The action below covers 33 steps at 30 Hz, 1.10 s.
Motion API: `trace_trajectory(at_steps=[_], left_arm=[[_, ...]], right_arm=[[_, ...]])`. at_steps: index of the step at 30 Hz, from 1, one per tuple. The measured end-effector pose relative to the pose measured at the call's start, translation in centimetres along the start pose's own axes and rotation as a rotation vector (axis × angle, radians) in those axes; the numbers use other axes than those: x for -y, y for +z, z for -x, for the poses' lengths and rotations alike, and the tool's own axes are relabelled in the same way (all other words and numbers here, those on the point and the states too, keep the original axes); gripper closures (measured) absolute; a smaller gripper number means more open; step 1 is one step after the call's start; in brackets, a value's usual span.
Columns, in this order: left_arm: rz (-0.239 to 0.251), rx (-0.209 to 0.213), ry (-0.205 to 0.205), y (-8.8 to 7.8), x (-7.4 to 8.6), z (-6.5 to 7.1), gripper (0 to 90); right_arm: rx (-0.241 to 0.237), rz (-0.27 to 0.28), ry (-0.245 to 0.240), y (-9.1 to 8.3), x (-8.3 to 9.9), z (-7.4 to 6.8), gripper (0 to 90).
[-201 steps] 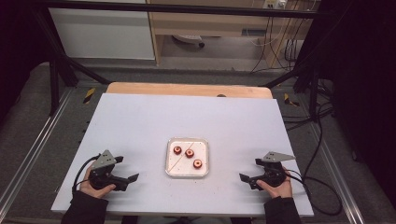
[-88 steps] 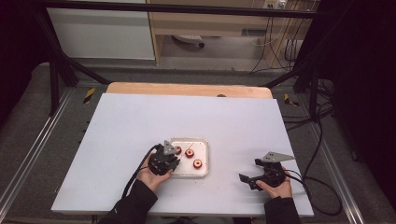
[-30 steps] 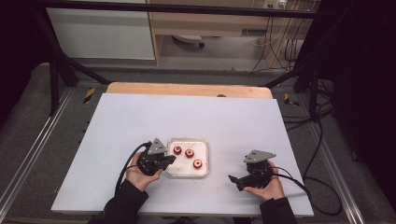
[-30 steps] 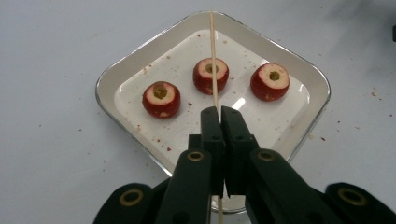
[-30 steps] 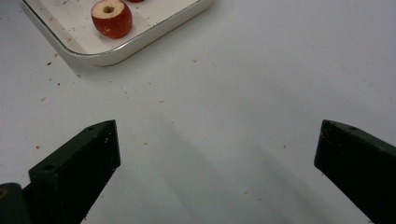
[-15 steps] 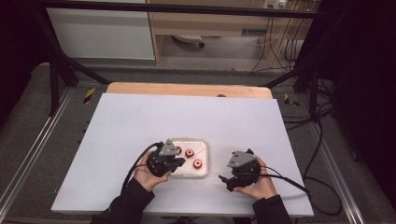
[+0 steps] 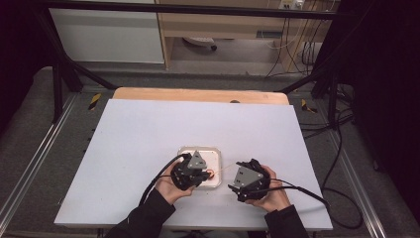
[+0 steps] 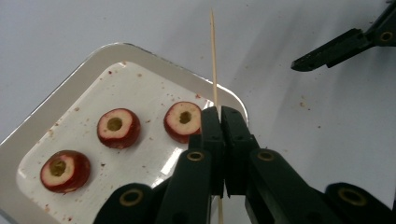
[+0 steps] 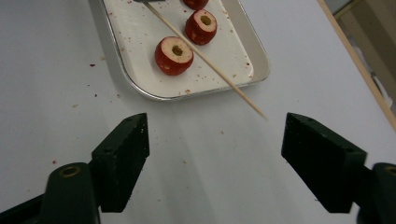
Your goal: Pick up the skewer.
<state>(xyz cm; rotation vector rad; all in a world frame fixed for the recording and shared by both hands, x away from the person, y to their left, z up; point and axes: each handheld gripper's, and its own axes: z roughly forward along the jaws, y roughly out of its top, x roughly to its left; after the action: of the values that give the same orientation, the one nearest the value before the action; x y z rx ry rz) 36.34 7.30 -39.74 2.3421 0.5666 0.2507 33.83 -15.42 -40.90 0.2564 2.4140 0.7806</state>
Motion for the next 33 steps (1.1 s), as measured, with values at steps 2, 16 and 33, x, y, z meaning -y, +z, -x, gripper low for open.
trace_trajectory(at_steps=[2,16,33], left_arm=[[-0.010,0.007,0.011,0.3,-0.2,0.3,88.5],[-0.046,0.054,0.073,1.6,-1.7,2.1,88.5],[-0.073,0.079,0.104,2.1,-1.6,2.6,88.5]], right_arm=[[-0.003,0.009,-0.052,0.0,-0.1,-0.2,30.8],[-0.032,-0.036,-0.371,1.0,0.0,-1.2,55.7],[-0.046,-0.078,-0.548,1.6,0.5,-1.6,80.3]])
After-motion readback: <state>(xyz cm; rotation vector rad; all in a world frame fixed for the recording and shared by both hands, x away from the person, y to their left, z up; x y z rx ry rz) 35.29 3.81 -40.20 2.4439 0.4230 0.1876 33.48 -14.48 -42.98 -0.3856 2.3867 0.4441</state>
